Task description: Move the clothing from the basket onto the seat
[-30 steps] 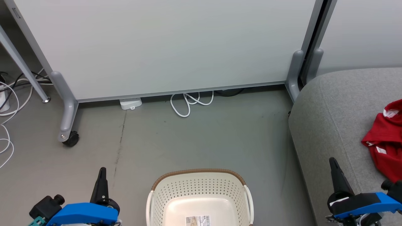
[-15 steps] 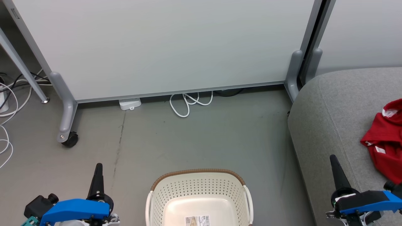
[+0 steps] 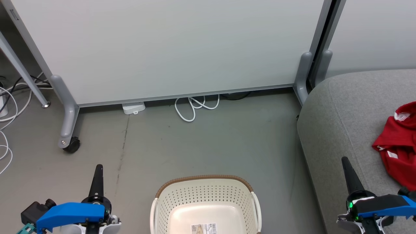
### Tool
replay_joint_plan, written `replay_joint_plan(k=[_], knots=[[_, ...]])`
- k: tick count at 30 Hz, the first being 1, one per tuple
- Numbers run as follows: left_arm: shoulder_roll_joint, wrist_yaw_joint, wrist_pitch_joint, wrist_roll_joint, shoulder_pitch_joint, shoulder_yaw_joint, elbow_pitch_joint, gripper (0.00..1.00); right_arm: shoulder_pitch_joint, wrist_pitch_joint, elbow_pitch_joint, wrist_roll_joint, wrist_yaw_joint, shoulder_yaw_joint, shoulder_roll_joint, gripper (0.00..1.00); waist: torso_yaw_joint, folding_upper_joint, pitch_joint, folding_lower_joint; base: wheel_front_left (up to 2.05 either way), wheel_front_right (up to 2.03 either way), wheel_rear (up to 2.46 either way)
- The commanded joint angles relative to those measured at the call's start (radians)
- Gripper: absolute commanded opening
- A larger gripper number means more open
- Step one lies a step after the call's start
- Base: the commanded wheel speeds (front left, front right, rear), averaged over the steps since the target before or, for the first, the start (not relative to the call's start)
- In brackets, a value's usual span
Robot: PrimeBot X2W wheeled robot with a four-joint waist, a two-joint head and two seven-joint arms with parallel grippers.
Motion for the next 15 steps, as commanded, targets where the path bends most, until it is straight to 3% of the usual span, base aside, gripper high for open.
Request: replay_joint_plan(k=[1, 15], knots=[[0.001, -0.001, 0.010, -0.023, -0.024, 0.011, -0.013, 0.00, -0.020, 0.007, -0.010, 0.029, 0.000, -0.003, 0.000, 0.00, 0.000, 0.0000, 0.000, -0.0001, 0.00, 0.00, 0.00], [-0.003, -0.001, 0.039, -0.122, -0.032, 0.033, -0.023, 0.00, -0.028, 0.027, -0.010, 0.149, 0.000, -0.005, 0.001, 0.00, -0.004, 0.0000, -0.001, -0.0001, 0.00, 0.00, 0.00]])
